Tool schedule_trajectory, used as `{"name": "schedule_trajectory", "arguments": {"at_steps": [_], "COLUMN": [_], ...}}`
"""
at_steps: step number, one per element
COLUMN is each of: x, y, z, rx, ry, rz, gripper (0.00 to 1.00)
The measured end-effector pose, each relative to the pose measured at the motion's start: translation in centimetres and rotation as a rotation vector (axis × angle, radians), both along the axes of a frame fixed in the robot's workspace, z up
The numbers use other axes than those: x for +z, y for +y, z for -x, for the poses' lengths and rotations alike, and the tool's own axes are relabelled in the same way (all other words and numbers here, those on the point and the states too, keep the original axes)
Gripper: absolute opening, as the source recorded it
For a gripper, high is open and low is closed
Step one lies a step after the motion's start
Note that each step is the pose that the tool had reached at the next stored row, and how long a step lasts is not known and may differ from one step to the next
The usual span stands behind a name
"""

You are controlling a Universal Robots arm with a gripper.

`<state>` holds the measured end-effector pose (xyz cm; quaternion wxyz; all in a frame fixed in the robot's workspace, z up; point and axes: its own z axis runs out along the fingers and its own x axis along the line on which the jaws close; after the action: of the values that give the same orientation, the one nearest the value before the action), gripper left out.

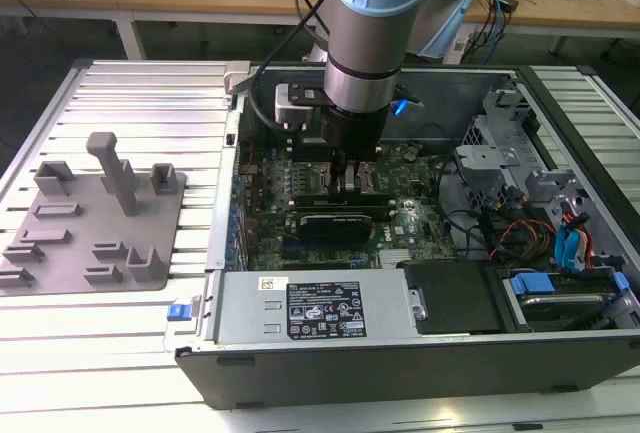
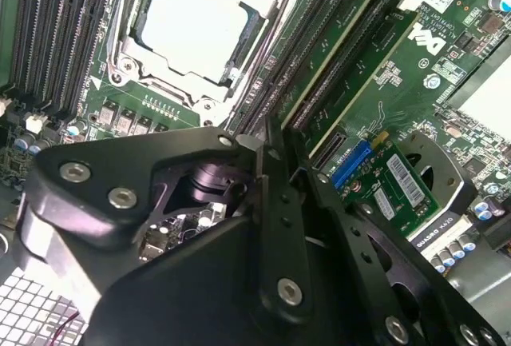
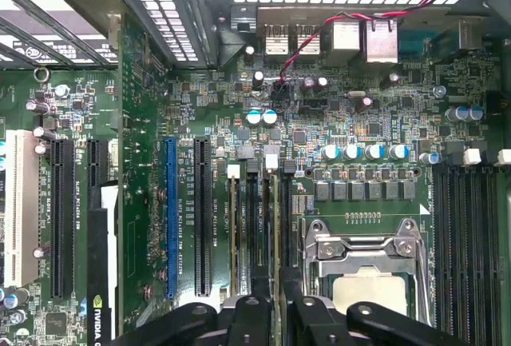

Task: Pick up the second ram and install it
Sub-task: 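Insert the second ram into the second slot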

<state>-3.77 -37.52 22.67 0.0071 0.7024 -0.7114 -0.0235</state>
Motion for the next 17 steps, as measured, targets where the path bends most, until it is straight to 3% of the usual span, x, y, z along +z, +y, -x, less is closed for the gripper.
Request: {"name": "schedule_trajectory", "arguments": {"at_steps": [1, 4, 9, 13, 15, 17], "x": [0.31, 2.27, 2.39, 2.39, 2.39, 2.39], "y": [0.00, 0.00, 0.00, 0.00, 0.00, 0.00], "z": [0.0, 0.0, -1.3, -1.4, -1.4, -1.6], "rx": [0.000, 0.000, 0.000, 0.000, 0.000, 0.000], "ry": [-0.0001, -0.0001, -0.0002, -0.0002, -0.0002, -0.0002], "rz": [-0.0002, -0.0001, -0.0001, -0.0001, -0.0001, -0.0001], "gripper": [0.18, 0.18, 0.18, 0.18, 0.09, 0.08]}}
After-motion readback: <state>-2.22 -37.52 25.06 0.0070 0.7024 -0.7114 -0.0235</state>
